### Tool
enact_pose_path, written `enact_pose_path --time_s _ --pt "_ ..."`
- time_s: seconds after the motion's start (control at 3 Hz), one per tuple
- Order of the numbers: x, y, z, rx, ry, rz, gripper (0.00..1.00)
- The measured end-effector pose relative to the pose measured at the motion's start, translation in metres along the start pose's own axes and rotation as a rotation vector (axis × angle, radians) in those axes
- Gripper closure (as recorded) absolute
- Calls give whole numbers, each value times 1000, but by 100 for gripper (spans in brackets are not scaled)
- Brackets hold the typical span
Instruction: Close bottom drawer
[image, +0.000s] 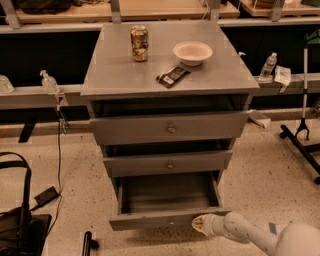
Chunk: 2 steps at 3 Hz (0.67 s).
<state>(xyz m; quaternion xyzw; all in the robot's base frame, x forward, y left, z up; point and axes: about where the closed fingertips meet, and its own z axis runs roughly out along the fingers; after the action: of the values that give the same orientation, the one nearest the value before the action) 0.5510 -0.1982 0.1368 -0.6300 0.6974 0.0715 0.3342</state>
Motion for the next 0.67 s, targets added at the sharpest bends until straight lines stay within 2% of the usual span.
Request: enact_pose_path --time_s 0.33,0.67 --pt "4 -23 13 51 16 -19 100" --pt "4 -25 14 54 16 -20 100"
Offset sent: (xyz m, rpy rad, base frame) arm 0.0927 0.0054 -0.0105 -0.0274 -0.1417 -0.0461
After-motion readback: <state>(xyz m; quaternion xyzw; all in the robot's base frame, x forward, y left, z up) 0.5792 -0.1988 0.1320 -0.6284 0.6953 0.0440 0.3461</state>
